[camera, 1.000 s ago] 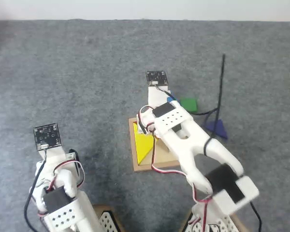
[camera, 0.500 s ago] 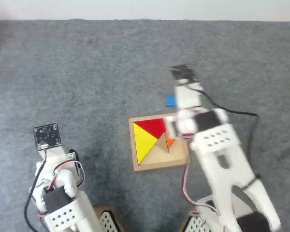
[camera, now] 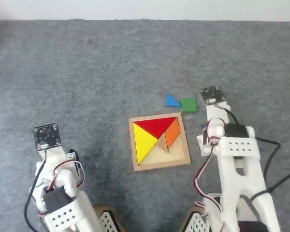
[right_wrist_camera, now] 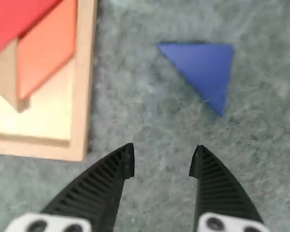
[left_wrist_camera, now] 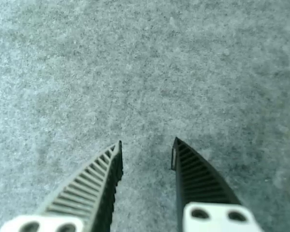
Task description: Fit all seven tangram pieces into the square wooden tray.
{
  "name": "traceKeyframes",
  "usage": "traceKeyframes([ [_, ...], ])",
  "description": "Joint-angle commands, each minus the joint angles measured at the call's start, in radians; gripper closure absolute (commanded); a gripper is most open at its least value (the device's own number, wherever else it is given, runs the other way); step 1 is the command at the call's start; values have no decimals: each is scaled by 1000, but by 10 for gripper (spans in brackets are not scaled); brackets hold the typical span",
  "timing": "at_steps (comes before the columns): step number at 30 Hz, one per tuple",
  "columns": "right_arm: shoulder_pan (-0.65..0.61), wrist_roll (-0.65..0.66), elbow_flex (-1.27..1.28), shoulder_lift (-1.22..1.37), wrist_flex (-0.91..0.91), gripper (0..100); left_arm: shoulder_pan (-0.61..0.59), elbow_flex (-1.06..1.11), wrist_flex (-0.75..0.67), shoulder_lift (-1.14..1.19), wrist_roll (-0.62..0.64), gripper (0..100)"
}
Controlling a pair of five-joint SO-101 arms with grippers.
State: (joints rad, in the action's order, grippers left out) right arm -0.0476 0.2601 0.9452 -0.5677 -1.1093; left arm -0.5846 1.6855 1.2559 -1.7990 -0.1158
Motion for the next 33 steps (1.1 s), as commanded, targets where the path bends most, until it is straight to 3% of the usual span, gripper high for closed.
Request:
traceKeyframes([
  [1,71,15,40,-36,116,804,-8,-4,5,-18,8,833],
  [33,94,60,98,-25,154,801,-8,-4,5,-18,8,833],
])
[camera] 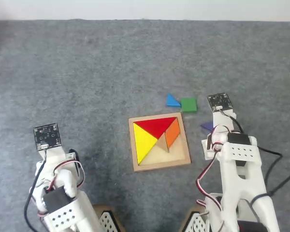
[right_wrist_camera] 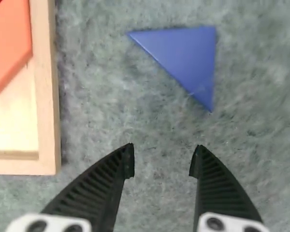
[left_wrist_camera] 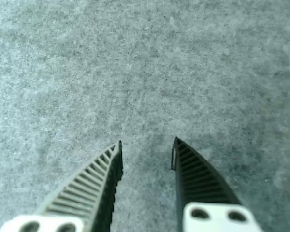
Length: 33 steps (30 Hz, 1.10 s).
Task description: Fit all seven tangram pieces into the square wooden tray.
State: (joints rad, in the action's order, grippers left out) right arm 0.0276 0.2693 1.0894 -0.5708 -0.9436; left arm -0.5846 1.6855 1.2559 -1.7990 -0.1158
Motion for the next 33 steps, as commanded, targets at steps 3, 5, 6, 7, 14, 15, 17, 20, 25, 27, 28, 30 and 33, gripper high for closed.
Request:
traceKeyframes([
  [3,61,81,-161,-19,-97,801,-8,-4,5,-18,8,833],
  [5,79,106,-261,-12,-176,801,-8,-4,5,-18,8,833],
  [6,85,114,-319,1,-216,801,-8,-4,5,-18,8,833],
  [7,85,114,-371,19,-252,801,-8,-4,5,-18,8,833],
  [14,81,190,-672,262,-420,800,-8,-4,5,-18,8,833],
  [15,77,206,-687,294,-412,800,-8,-4,5,-18,8,833],
  [17,54,229,-704,352,-375,800,-8,-4,5,-18,8,833],
  [20,-19,186,-750,418,-309,800,-8,-4,5,-18,8,833],
  [25,-183,-101,-893,536,-231,716,-8,-4,5,-18,8,833],
  [27,-237,-172,-927,593,-177,674,-8,-4,5,-18,8,833],
  [28,-262,-193,-936,621,-148,664,-8,-4,5,-18,8,833],
  [30,-300,-221,-942,676,-82,663,-8,-4,5,-18,8,833],
  [33,-325,-227,-944,751,8,663,-8,-4,5,-18,8,833],
])
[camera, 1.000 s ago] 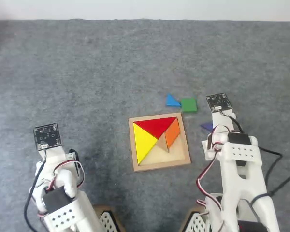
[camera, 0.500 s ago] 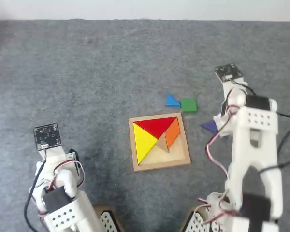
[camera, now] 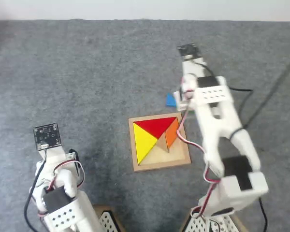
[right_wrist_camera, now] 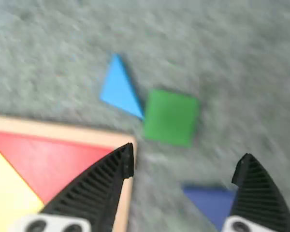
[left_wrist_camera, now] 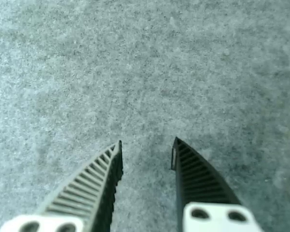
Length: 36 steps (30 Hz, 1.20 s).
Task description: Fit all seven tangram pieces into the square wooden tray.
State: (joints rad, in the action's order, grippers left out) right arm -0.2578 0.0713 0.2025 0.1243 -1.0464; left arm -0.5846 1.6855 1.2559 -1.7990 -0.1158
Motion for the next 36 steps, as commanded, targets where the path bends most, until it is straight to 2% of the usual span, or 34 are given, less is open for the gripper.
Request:
traceKeyframes([
  [1,-39,-29,-57,77,134,663,-8,-4,5,-18,8,833],
  [12,16,-21,-83,245,242,663,-8,-4,5,-18,8,833],
  [22,45,-29,-196,346,74,670,-8,-4,5,-18,8,833],
  [28,50,-81,-196,354,2,863,-8,-4,5,-18,8,833],
  [36,61,-86,-198,351,15,880,-8,-4,5,-18,8,833],
])
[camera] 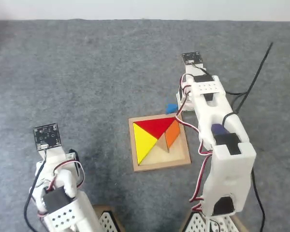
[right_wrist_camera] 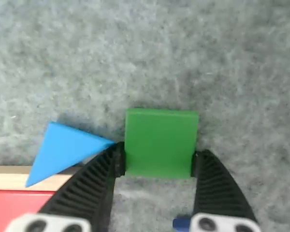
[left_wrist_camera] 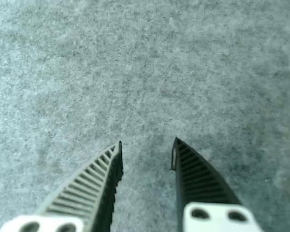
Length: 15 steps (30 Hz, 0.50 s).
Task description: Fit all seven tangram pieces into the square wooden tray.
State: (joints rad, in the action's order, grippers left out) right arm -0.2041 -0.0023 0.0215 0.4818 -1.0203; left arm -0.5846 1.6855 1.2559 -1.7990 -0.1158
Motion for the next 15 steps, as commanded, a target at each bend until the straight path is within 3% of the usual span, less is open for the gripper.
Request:
traceKeyframes([
  [1,8,-12,-17,-12,-19,903,-8,-4,5,-18,8,833],
  [4,18,6,-17,-51,-42,972,-8,-4,5,-18,8,833],
  [11,13,31,-11,-306,-206,976,-6,-4,5,-18,8,833],
  [15,-74,100,-8,-464,-351,976,-6,-4,5,-18,8,833],
])
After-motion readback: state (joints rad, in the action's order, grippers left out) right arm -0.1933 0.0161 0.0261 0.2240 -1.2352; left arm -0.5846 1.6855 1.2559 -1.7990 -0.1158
